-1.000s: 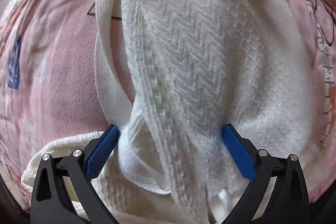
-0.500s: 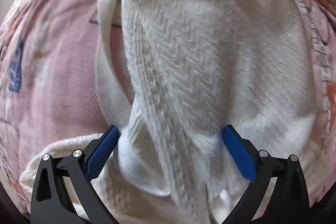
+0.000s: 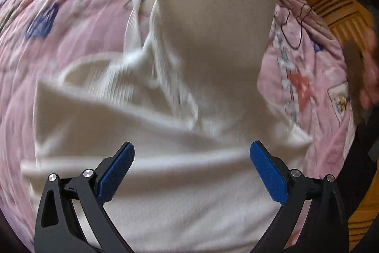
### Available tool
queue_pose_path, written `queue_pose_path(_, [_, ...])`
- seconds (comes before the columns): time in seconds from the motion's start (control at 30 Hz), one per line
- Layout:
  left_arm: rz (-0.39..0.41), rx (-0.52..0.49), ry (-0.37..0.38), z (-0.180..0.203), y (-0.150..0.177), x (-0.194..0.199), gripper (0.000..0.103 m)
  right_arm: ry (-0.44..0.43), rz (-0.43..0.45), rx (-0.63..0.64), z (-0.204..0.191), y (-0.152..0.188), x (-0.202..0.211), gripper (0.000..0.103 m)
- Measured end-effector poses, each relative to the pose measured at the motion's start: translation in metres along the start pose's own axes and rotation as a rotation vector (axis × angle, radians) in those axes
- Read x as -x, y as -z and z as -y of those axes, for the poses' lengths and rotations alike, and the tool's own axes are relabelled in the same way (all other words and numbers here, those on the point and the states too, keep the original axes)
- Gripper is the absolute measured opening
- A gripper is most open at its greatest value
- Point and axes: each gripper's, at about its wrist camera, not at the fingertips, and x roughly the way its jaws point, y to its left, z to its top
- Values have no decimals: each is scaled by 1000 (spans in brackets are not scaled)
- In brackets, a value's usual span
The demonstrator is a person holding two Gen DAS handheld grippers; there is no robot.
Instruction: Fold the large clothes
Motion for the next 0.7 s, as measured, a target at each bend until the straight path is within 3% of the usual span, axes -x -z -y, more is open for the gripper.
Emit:
queue_pose_path(0.1, [-22,36,0,-1,35,-5,95,-11,-18,21,-19,47,22,3])
queue_pose_path(0.23, [-60,218,8,-31,79,-7,95,-11,-89,-49,-35,116,35,3])
queue_pose_path(0.33, [-88,309,9,-50,109,-6,95,40,-142,-82,-47,166,43,3])
queue_pose_path(0.53, [-115,312,10,-74,131,-3,95,232,-251,-212,-45,244,39,10])
queue_pose_path(0.6, [-119,290,10,-80,136,1,95,214,-265,-318,-42,257,48,12])
queue_pose_path(0.63, [-115,279,4,-82,136,4,95,216,-267,-369,-41,262,55,15])
queue_pose_path(0.67, [-111,265,-4,-84,136,8,95,201,-267,-425,-40,266,63,27])
queue_pose_path(0.7, [-110,259,0,-88,134,13,95,187,-264,-469,-38,267,69,46])
